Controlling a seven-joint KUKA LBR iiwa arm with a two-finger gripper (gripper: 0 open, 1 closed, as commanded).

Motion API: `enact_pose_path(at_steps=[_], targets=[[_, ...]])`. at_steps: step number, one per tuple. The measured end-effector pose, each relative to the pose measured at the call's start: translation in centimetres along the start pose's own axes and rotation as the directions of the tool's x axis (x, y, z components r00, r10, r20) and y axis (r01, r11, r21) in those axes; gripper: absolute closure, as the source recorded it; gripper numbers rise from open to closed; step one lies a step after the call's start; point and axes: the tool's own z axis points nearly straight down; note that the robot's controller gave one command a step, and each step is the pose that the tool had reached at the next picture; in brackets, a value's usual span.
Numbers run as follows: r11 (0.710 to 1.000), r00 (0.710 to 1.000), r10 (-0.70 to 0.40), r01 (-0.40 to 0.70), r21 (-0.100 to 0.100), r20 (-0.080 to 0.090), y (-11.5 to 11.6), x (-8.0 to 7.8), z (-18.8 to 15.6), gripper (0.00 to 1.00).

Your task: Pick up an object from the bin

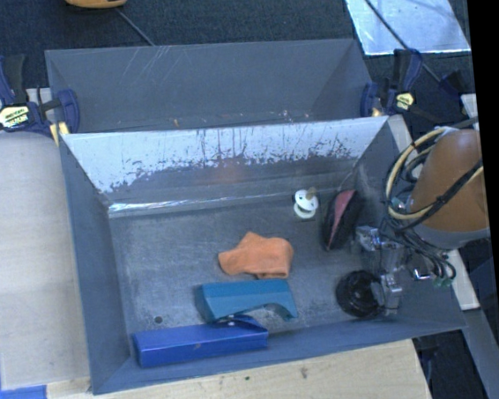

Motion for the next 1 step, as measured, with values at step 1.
enact_pose_path(at_steps=[1], targets=[[0.977, 0.977, 0.212, -0.212, 0.000, 0.008, -0.02, 1.09, -5.21, 0.00]])
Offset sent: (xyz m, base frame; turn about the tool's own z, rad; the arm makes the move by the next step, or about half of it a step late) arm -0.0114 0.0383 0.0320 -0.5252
